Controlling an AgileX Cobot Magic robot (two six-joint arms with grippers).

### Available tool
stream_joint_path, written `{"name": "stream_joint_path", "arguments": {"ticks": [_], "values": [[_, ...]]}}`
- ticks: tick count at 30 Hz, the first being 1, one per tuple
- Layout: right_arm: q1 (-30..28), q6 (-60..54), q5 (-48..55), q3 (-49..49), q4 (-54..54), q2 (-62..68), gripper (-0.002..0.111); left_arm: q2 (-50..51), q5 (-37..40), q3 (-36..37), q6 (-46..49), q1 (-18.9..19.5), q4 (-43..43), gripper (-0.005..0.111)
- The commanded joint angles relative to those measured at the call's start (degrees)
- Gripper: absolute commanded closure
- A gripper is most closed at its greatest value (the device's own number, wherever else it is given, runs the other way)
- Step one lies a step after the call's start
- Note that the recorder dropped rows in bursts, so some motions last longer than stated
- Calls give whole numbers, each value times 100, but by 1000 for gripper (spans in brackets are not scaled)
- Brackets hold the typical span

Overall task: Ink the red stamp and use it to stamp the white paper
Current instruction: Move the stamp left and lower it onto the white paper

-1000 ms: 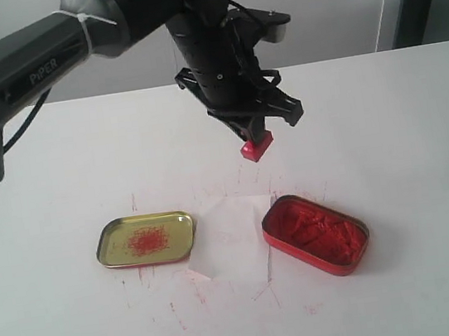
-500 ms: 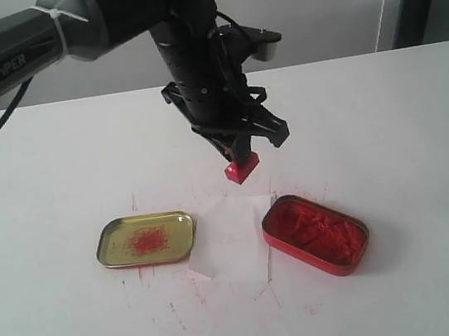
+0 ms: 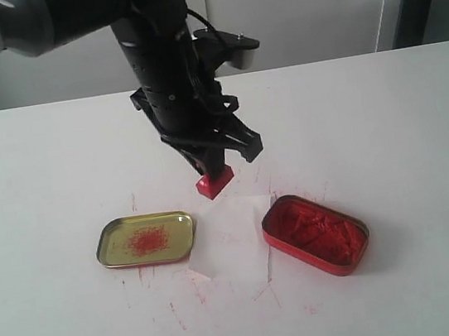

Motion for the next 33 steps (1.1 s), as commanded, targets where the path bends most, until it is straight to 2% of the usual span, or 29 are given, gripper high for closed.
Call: {"name": "stream_joint_path", "arguments": {"ticks": [1,8,14,26,33], "values": [[-15,-8,-73,24,-40,-22,108,-358,-73,490,-13,-14,-95,107],[-15,-8,-73,24,-40,-22,108,-530,-913,1399,21,-14,-71,107],[-15,-8,-73,24,-40,-22,108,-437,-2028,2057,10,-14,-96,107],[-15,-8,-73,24,-40,-22,108,130,-2674,2085,-1,-14,-176,107],[-15,-8,-73,24,-40,-22,108,291,-2777,2075,-1,-14,-142,107]]}}
